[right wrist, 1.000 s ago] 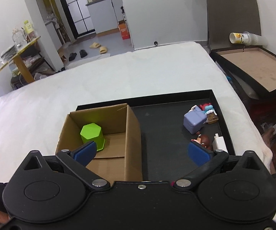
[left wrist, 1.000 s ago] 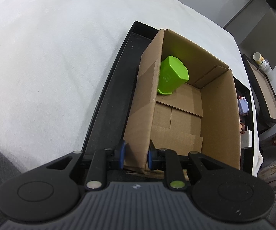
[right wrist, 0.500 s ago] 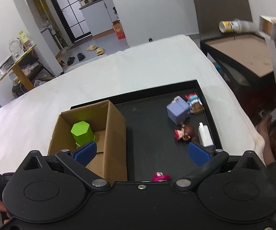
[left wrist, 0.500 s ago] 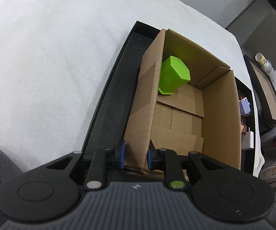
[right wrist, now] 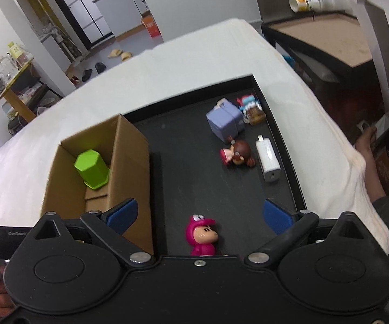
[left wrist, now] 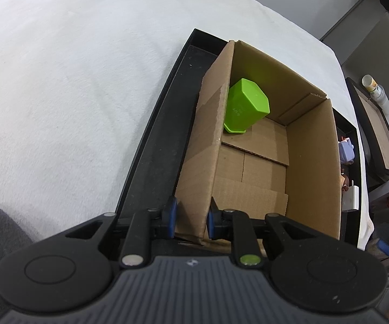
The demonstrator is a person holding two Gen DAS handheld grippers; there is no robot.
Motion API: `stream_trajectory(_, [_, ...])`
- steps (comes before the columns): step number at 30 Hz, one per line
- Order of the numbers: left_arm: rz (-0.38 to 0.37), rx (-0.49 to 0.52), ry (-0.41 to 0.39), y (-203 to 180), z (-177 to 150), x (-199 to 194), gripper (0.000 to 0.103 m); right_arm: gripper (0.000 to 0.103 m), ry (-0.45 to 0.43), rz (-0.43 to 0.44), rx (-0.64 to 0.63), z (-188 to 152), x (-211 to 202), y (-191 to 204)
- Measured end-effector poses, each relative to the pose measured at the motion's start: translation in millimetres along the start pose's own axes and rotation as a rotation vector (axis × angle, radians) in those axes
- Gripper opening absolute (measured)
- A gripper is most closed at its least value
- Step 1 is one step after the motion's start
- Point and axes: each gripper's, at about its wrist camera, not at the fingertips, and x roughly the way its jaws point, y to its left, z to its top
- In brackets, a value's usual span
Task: Organize rigid objects
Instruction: 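Move the right gripper to the pink hooded doll and close on it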
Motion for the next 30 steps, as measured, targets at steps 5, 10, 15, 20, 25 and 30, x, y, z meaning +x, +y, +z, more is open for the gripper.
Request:
stream_trajectory(5, [-0.002,-0.012,0.001,0.7,0.4,0.7,0.021,0.090,0.063,0.014,0.021,-8.0,14.9,-3.9])
stream_trajectory(10, [-0.004,-0.010,-0.004,0.7,-0.2,1.7,0.021,0.086,0.119,0.011,0.019,-18.0,29.5,-0.6])
stream_trajectory(15, [-0.003,-0.014,-0.005,1.3,-0.3,1.6,0.021,0.081,0.157,-0.013,0.024,-23.3,44.0,1.9])
stream_trajectory(20, [0.006,-0.009,-0.005,-1.0,-0.1,2.9,0.021,0.080,0.184,-0.048,0.019,-26.7,55.0,7.6])
stream_trajectory(25, [0.012,-0.012,-0.005,-1.6,0.8,4.0,0.021,0.078,0.207,-0.100,-0.003,-28.6,67.0,15.8])
stream_trajectory(30, [0.012,-0.017,-0.010,-1.6,0.5,4.0,0.021,0.066,0.233,-0.133,-0.041,-30.2,81.9,22.3])
